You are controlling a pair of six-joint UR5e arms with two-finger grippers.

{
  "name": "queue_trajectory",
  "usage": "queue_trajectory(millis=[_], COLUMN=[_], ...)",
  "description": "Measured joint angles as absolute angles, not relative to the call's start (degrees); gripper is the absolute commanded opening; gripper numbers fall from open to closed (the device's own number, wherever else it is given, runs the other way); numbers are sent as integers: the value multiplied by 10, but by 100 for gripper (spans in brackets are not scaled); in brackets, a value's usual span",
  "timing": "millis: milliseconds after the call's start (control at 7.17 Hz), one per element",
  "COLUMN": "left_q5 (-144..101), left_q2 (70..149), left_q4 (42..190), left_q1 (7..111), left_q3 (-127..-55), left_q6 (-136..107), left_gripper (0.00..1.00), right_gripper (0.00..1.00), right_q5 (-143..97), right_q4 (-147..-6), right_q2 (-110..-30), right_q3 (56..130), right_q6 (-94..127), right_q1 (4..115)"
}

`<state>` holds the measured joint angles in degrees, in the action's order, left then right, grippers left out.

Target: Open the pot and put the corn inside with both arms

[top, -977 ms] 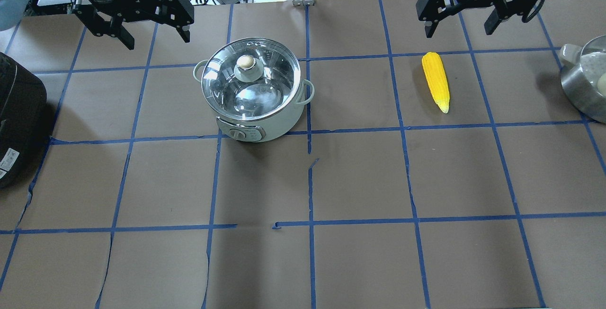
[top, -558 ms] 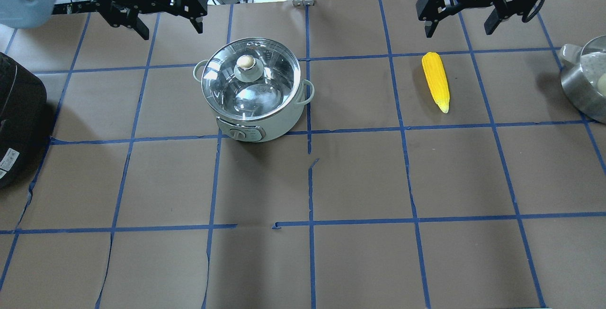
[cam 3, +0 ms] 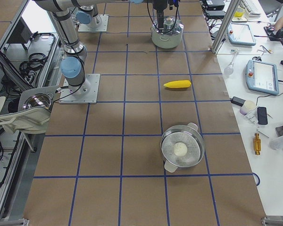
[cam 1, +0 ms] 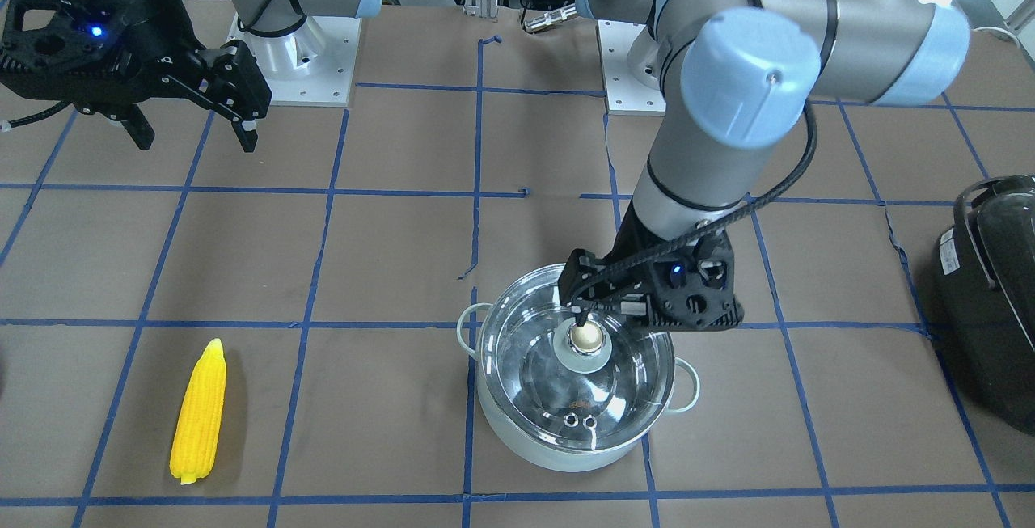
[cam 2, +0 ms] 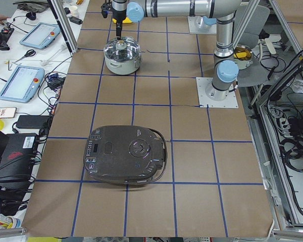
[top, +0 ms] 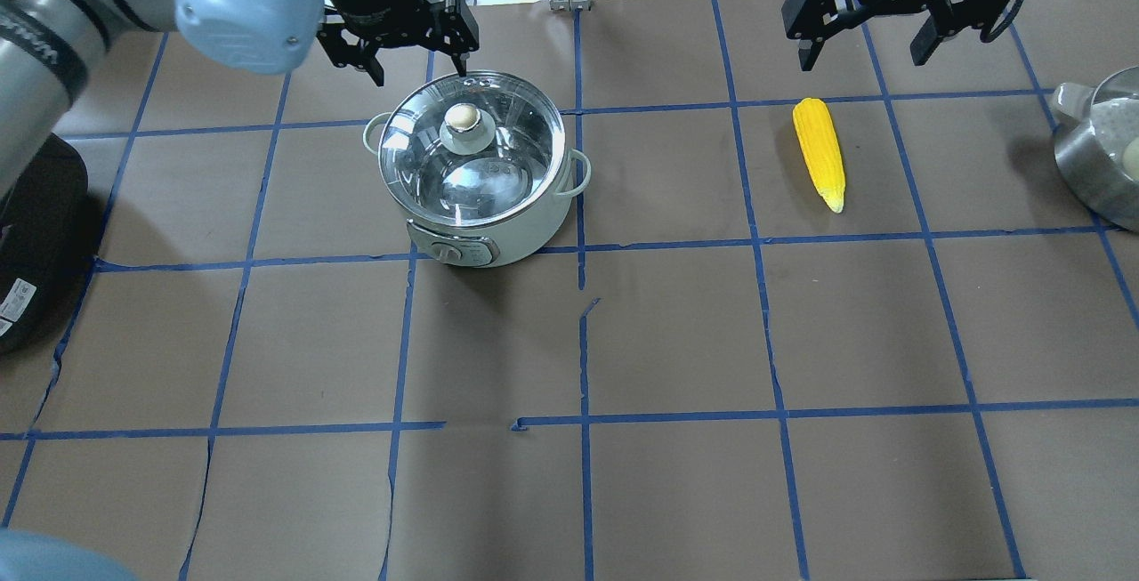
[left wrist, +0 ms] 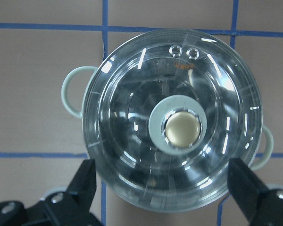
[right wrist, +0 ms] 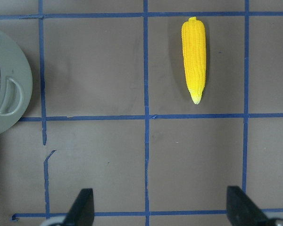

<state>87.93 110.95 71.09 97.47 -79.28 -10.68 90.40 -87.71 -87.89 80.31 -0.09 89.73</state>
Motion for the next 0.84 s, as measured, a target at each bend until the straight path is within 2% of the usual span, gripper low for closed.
queue_trajectory(millis=[279, 837], left_q5=[883, 900], left_q2=[1138, 1140], left_q4=[680, 677], left_q1=[996, 999], left_q3=[-793, -806], left_q6=[-129, -107], left_gripper=[100, 98], right_gripper=[100, 100], right_q5=[904, 904], right_q4=[-877, -877], right_q2=[-879, -879], right_q3=[803, 803], right_q6=[-1, 0], right_q1=[897, 897])
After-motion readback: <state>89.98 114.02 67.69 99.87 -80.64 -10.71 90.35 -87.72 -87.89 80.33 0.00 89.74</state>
